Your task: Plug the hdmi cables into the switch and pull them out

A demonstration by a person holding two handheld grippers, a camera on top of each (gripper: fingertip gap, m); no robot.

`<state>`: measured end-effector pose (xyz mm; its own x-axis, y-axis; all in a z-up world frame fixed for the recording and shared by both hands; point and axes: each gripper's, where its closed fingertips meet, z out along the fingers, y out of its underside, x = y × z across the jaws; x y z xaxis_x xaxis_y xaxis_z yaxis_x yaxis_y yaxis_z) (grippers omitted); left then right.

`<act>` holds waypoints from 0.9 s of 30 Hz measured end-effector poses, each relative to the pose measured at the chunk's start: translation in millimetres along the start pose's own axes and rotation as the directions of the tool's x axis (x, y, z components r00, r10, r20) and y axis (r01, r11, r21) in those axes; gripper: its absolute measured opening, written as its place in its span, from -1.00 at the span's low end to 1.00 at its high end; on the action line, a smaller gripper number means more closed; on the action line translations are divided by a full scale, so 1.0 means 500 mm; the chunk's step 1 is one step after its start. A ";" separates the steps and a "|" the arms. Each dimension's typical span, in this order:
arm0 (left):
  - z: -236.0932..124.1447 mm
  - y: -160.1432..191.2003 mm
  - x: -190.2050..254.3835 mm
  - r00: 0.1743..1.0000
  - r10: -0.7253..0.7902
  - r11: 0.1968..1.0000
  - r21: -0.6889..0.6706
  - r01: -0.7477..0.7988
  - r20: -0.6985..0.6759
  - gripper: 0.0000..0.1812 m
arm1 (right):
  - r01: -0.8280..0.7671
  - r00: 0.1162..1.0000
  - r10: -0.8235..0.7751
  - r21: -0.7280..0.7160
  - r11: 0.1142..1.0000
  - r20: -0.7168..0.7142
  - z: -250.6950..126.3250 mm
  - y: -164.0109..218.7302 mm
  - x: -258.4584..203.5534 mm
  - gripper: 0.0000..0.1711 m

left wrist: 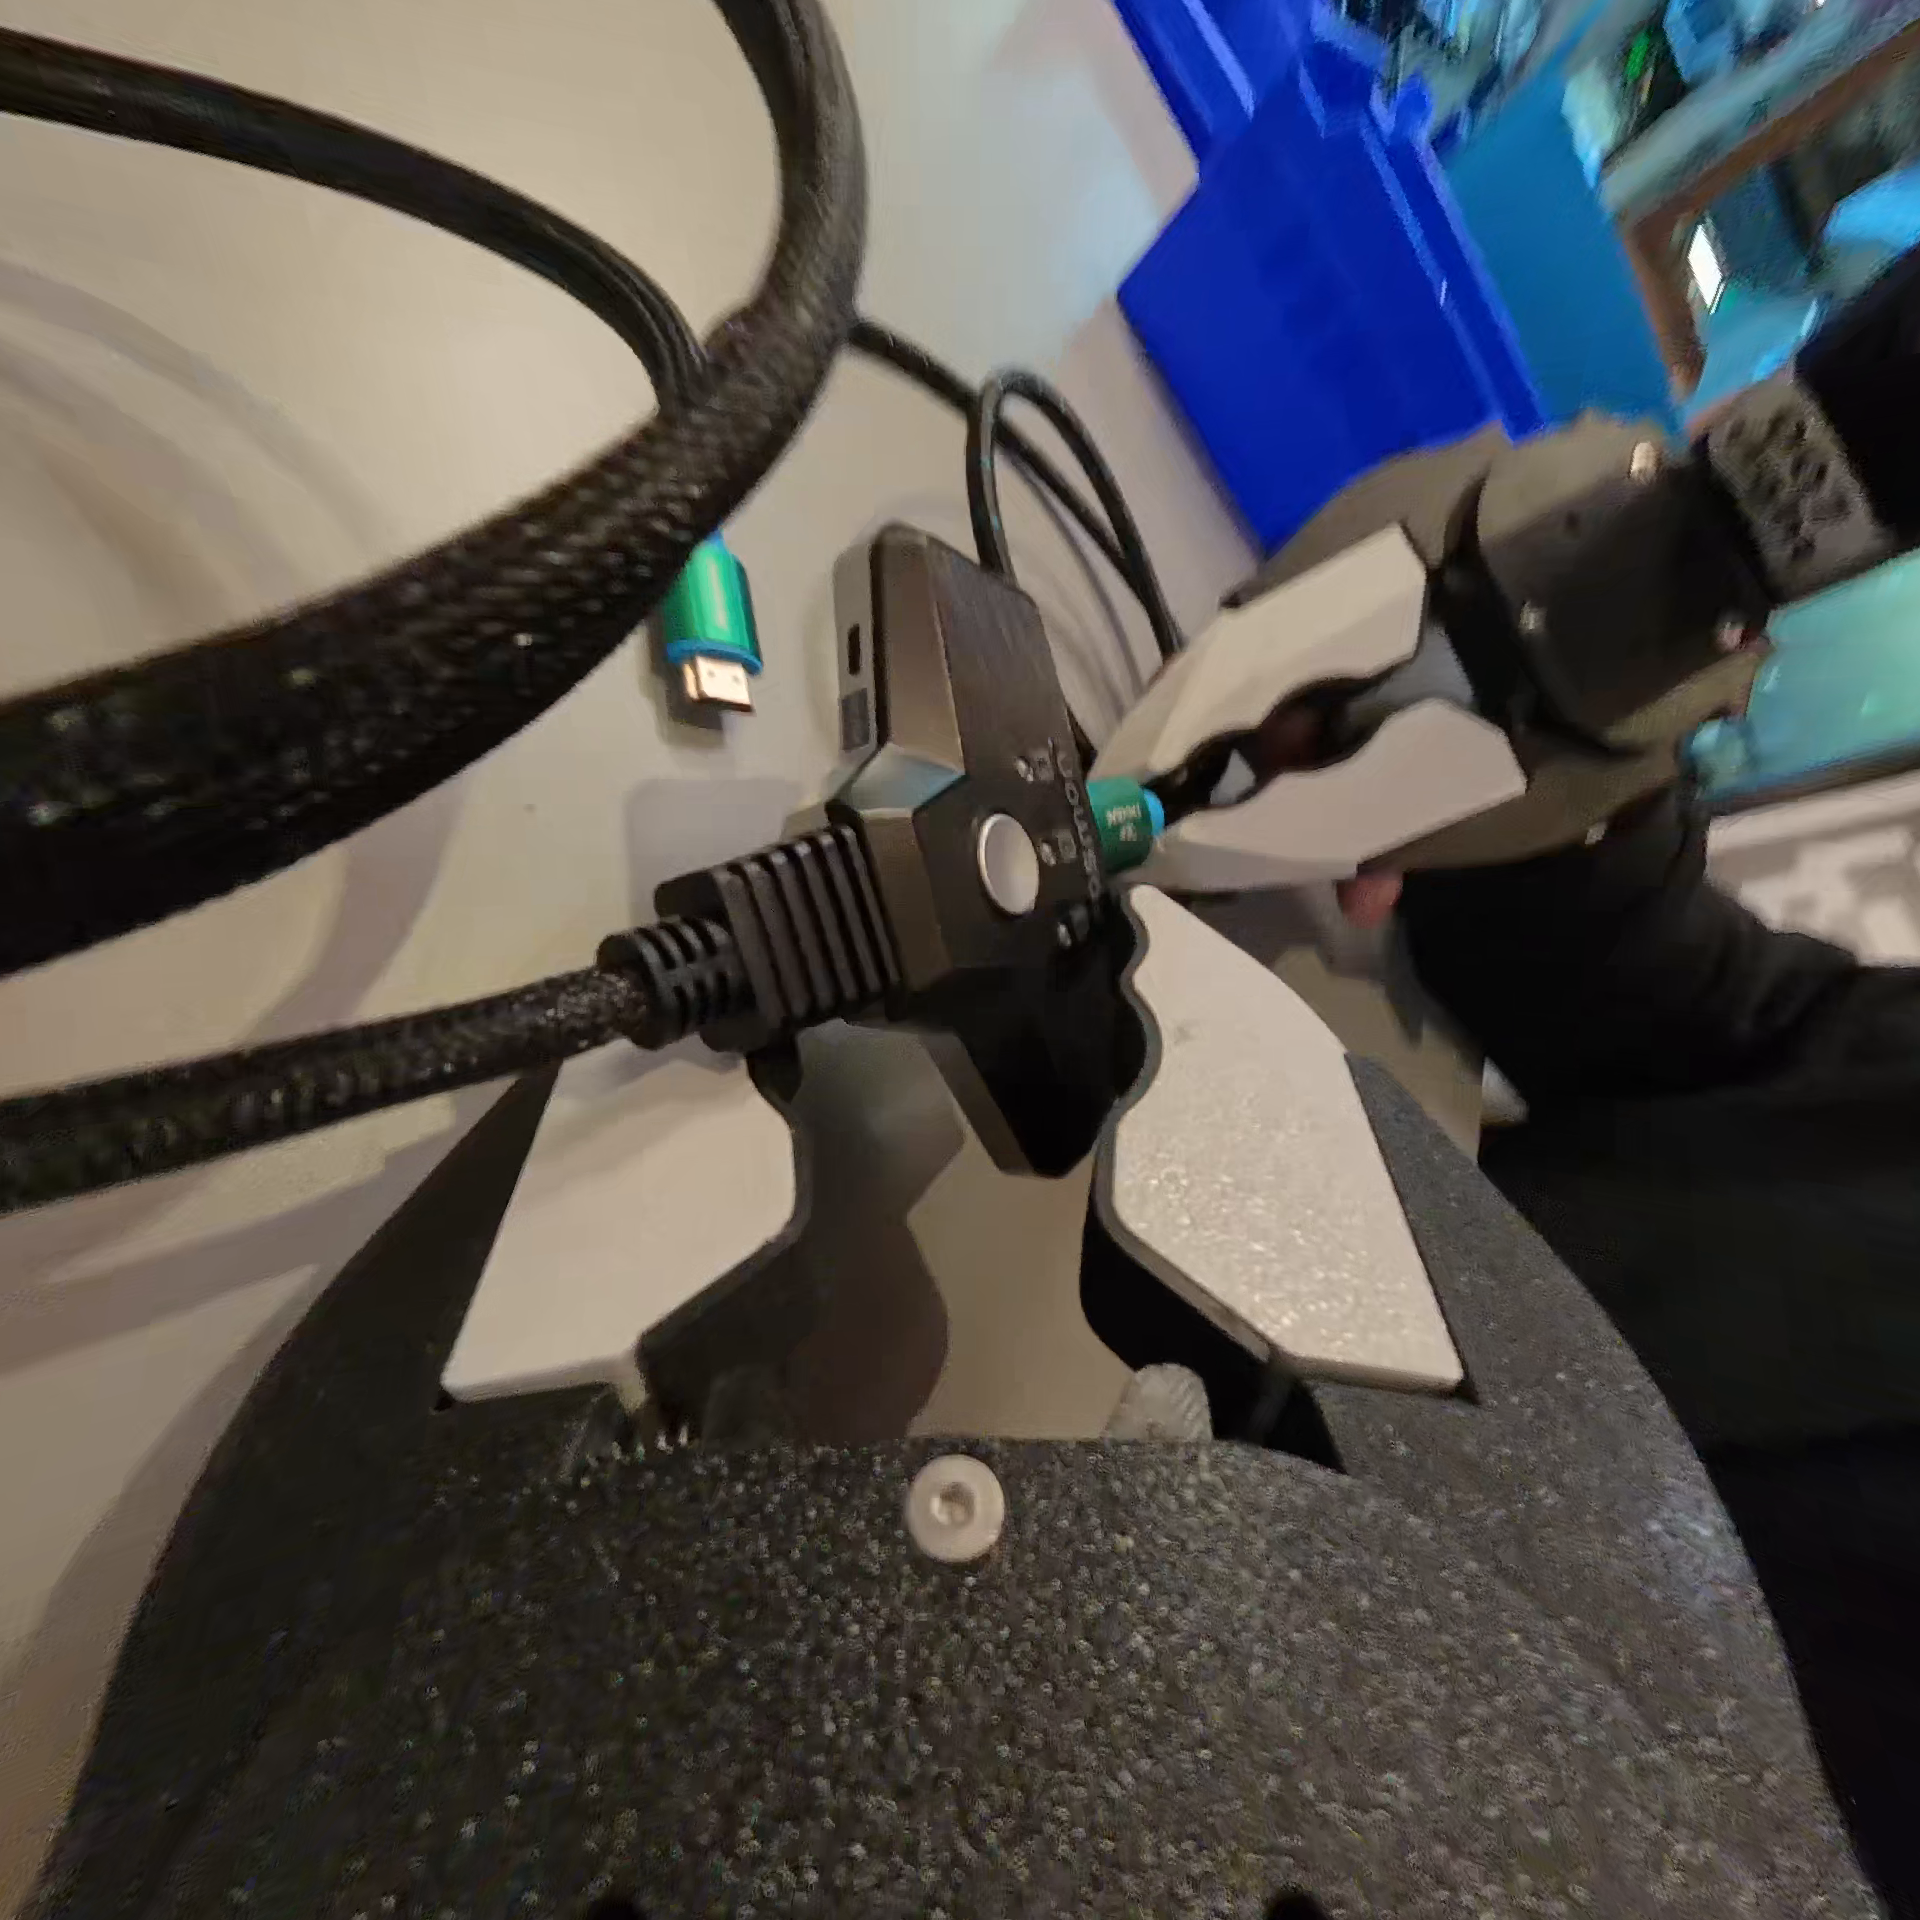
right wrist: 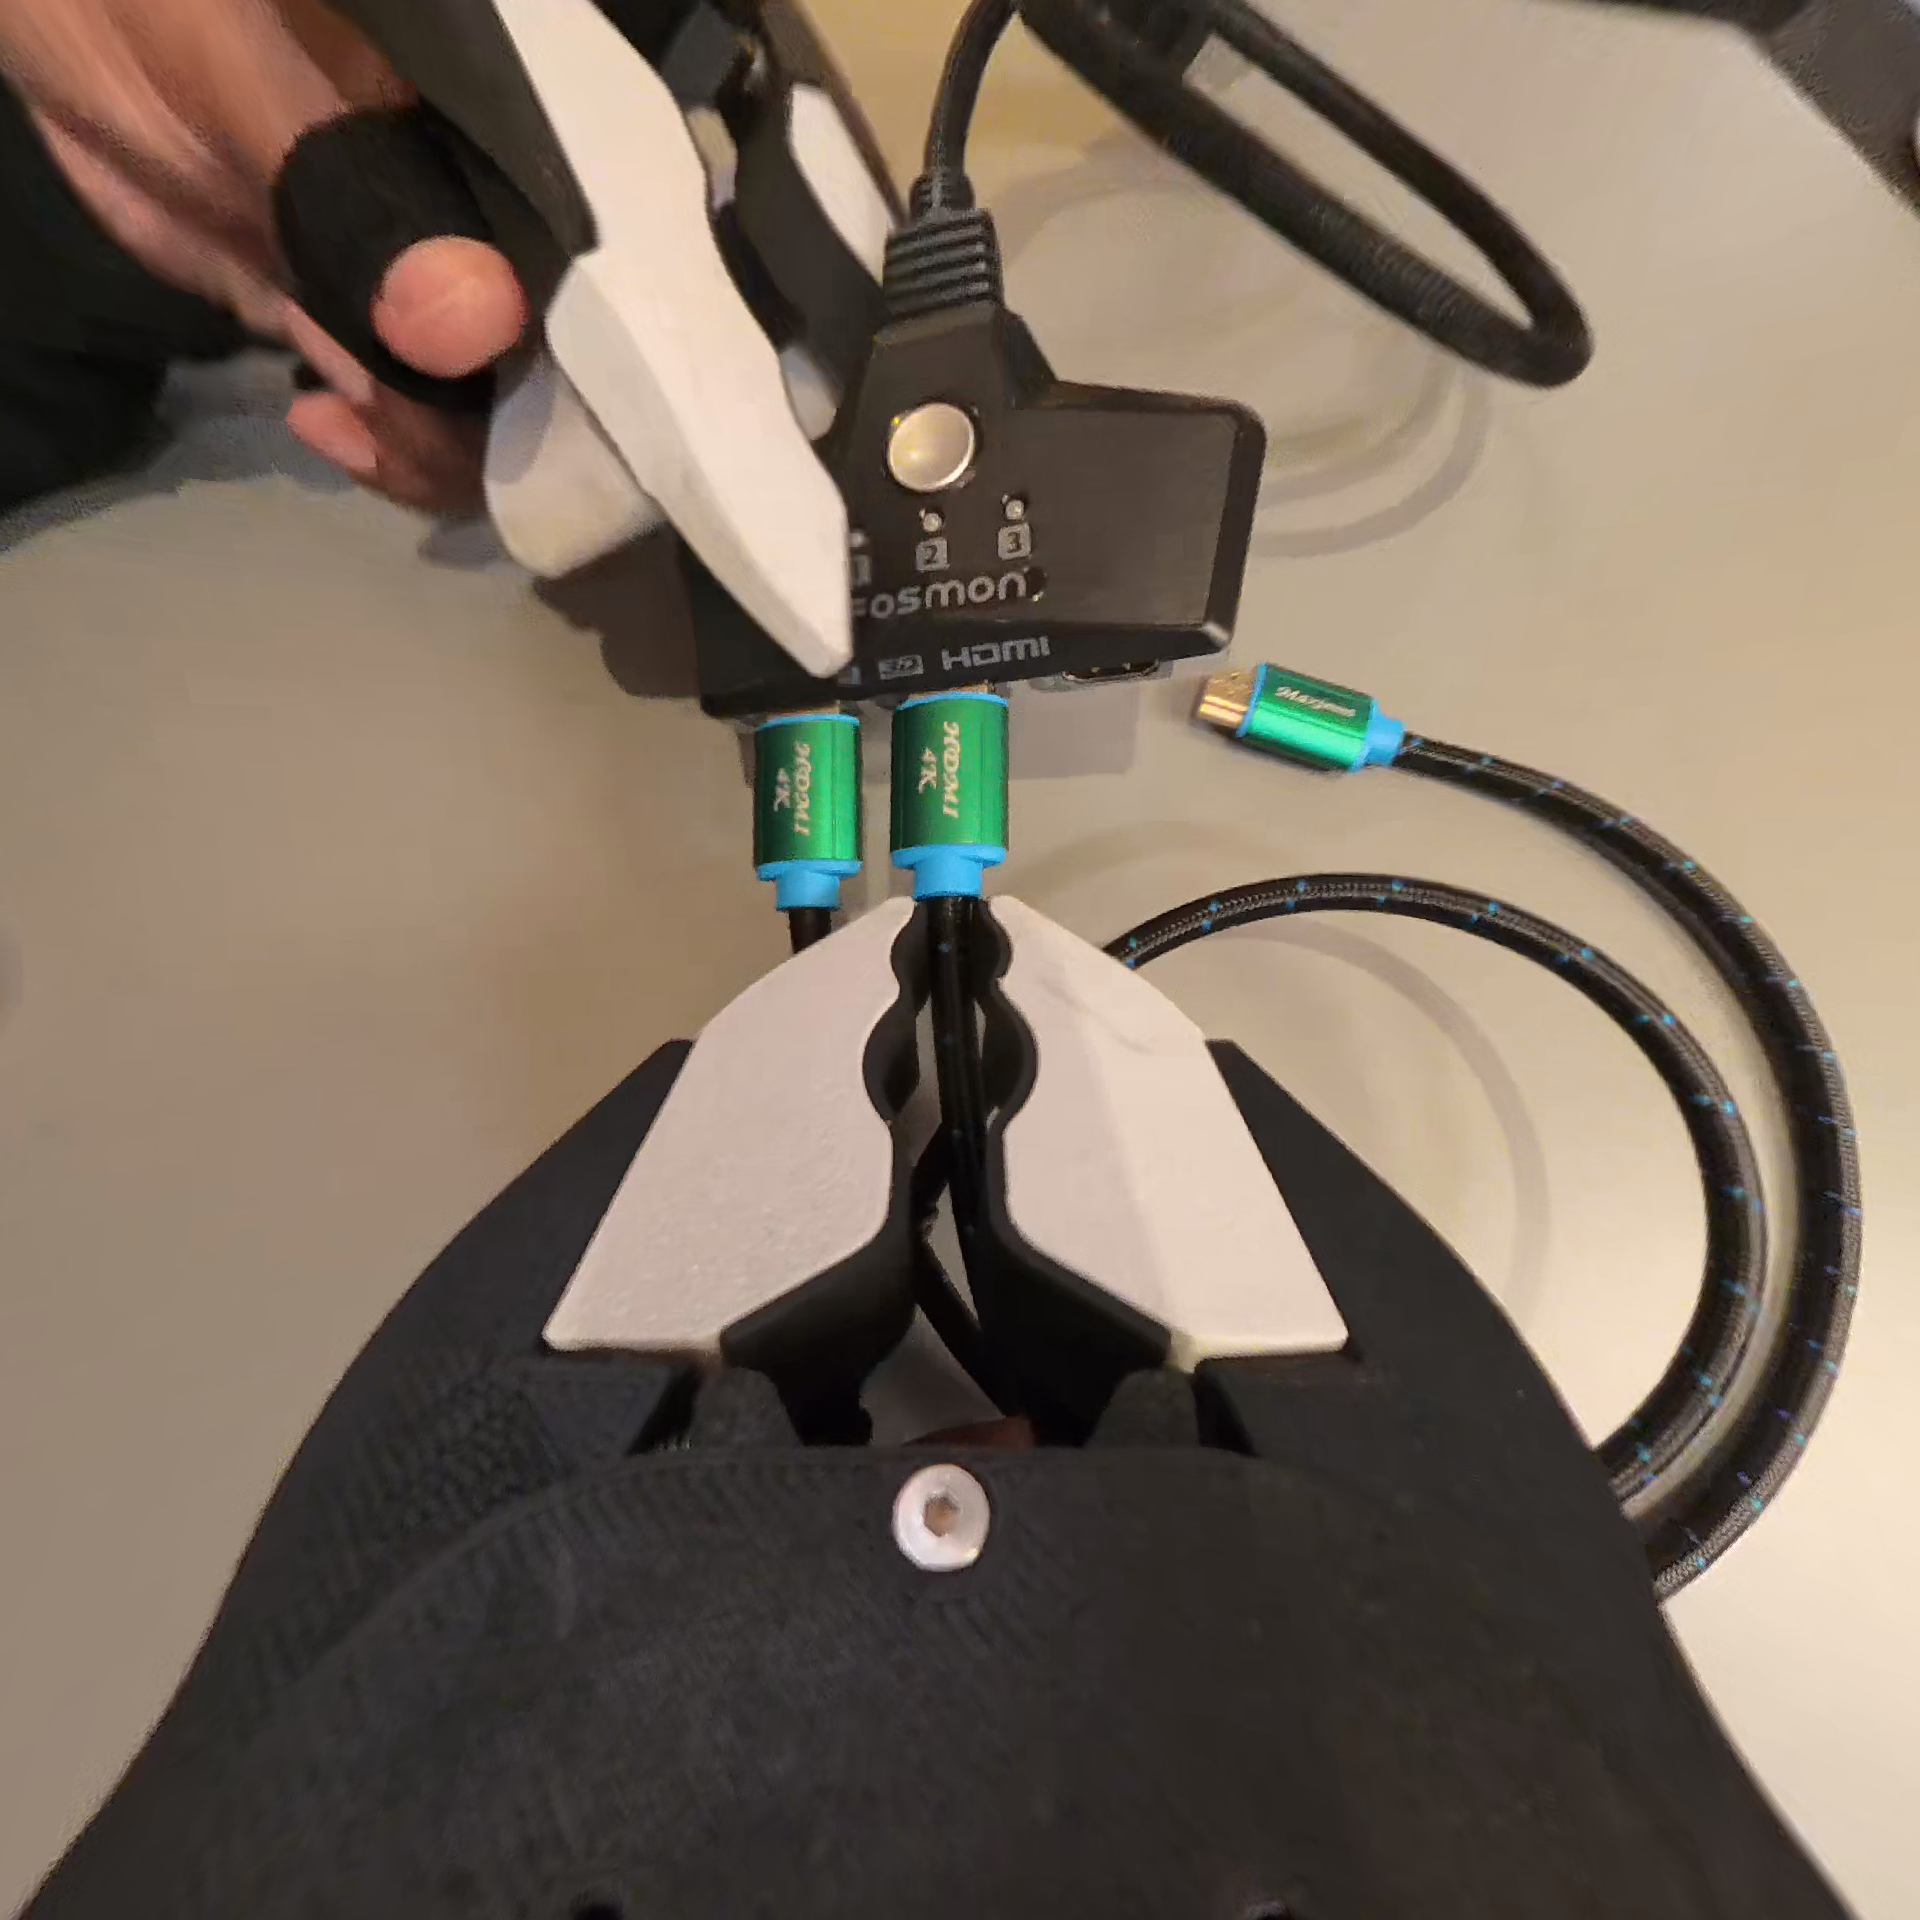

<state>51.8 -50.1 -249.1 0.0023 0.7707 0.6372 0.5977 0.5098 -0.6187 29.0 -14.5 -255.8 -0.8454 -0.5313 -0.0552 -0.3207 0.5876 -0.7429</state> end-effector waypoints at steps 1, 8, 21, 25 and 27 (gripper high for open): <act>-0.004 0.014 0.004 0.999 0.048 0.997 -0.057 -0.048 0.002 -0.35 | 0.009 1.000 -0.009 -0.013 1.000 0.014 0.001 0.006 -0.005 -0.92; -0.065 0.089 0.039 0.925 0.372 0.883 -0.275 -0.379 -0.080 -0.54 | -0.003 1.000 0.005 -0.103 0.995 0.019 0.005 0.059 0.008 -0.91; -0.250 -0.015 0.055 0.926 0.352 0.927 0.085 -0.365 0.135 -0.40 | 0.074 0.997 -0.077 0.100 0.992 0.025 -0.055 0.031 -0.022 -0.81; -0.425 -0.025 0.007 0.839 0.325 0.923 0.047 -0.381 0.436 -0.39 | 0.087 0.996 -0.087 0.115 0.990 -0.007 -0.066 0.042 -0.021 -0.80; -0.525 -0.025 -0.034 0.759 0.282 0.935 0.007 -0.353 0.586 -0.40 | 0.081 0.997 -0.080 0.127 0.989 -0.011 -0.073 0.042 -0.020 -0.80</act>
<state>254.6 -169.8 -132.0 -0.2993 0.9533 0.0399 0.5526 0.2073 -0.8073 15.3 25.6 -246.4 -0.8215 -0.5701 0.0114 -0.3311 0.4607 -0.8235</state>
